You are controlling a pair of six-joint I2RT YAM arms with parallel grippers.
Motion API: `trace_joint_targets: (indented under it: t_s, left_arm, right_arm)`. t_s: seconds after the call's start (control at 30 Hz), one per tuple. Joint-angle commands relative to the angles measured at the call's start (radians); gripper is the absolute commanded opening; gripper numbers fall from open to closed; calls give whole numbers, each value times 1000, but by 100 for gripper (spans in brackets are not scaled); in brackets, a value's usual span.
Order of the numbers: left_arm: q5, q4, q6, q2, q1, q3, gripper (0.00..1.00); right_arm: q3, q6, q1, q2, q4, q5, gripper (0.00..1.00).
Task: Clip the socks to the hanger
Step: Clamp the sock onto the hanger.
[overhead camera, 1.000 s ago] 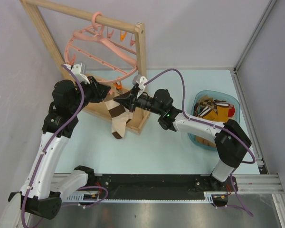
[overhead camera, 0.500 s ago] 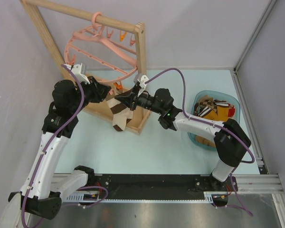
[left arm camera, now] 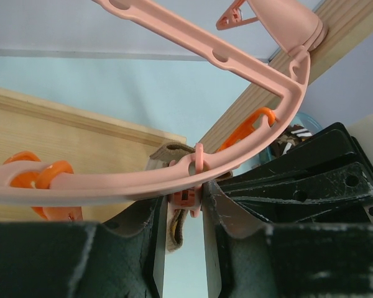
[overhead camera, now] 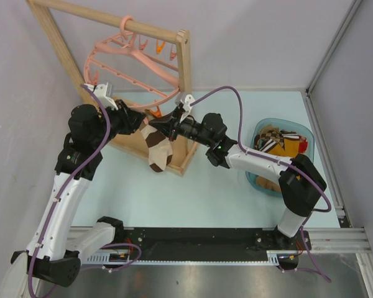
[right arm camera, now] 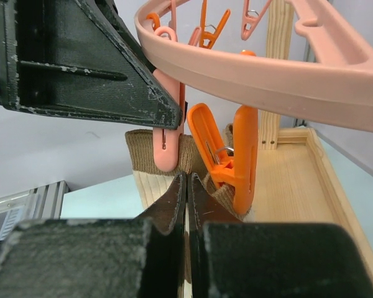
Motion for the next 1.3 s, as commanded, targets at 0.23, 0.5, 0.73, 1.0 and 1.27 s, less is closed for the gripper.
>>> trace_joint_targets:
  t_s: [0.23, 0.5, 0.73, 1.0, 1.27]
  left_arm:
    - [24, 36, -6, -12, 6, 6, 46]
    - [1, -9, 11, -29, 6, 43, 80]
    - [-56, -99, 39, -69, 5, 123, 94]
    - [-193, -213, 88, -116, 5, 186, 95]
    - [-200, -133, 174, -109, 43, 82, 89]
  right_arm:
    - [55, 8, 3, 7, 65, 22, 0]
    - [55, 14, 0, 1, 65, 42, 19]
    - [54, 9, -3, -4, 28, 116, 50]
    - [54, -23, -5, -27, -32, 193, 59]
    - [54, -26, -9, -42, -82, 220, 63]
